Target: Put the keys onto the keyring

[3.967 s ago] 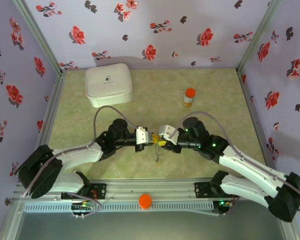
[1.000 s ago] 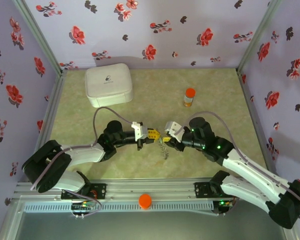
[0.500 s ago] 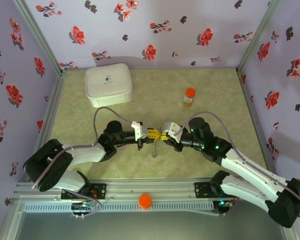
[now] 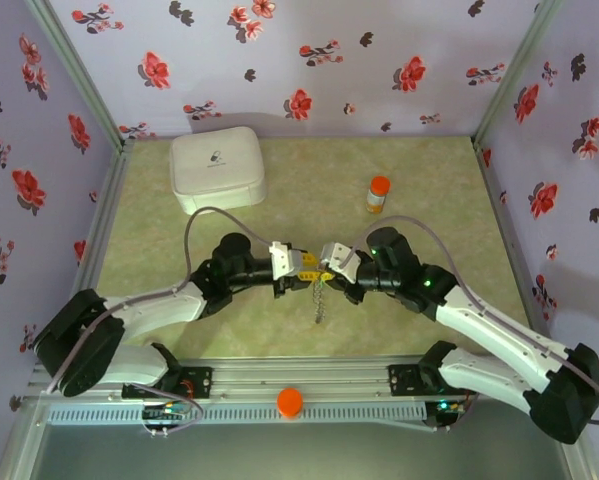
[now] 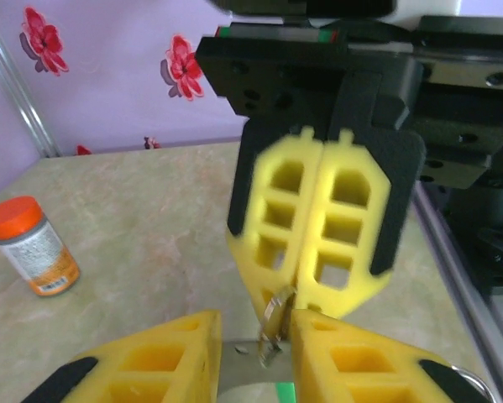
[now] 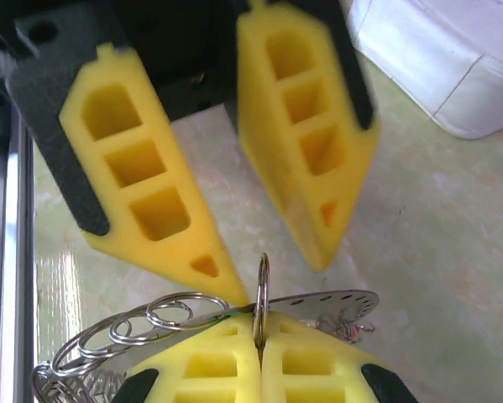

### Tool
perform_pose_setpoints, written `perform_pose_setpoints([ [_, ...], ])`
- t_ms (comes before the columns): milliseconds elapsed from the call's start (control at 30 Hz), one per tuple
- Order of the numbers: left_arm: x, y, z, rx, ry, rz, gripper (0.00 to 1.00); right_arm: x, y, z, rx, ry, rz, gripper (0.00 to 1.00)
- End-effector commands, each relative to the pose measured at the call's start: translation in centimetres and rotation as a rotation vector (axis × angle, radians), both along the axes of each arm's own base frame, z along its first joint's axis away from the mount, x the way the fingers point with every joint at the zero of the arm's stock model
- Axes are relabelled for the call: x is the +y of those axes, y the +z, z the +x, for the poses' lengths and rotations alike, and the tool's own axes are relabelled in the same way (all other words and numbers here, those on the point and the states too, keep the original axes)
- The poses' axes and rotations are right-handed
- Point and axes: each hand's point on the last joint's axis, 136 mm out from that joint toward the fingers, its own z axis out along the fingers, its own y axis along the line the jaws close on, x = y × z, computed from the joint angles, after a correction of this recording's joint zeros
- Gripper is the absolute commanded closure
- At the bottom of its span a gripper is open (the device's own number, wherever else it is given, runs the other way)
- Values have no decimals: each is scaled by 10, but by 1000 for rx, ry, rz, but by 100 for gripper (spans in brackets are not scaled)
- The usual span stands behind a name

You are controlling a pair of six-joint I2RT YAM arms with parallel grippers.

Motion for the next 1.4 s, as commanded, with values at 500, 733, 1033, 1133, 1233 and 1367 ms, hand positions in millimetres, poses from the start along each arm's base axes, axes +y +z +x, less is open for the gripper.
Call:
perform_pose_setpoints([
  [500, 3, -6, -3, -12, -36, 80, 100, 10, 24, 7, -98, 31, -63, 86],
  [733, 10, -1, -2, 70, -28, -88, 100, -19, 17, 13, -101, -70, -22, 62],
  [1033, 10, 0, -2, 129, -69, -186, 100, -8, 24, -2, -39, 5, 35, 63],
  [1133, 10, 1, -2, 124, -78, -185, 100, -6, 23, 0, -32, 2, 34, 63],
  [1233, 9, -1, -2, 116, -84, -180, 100, -9, 16, 11, -62, -41, 7, 62],
  [1367, 8, -1, -3, 106, -91, -175, 100, -5, 17, 7, -48, -5, 8, 66],
])
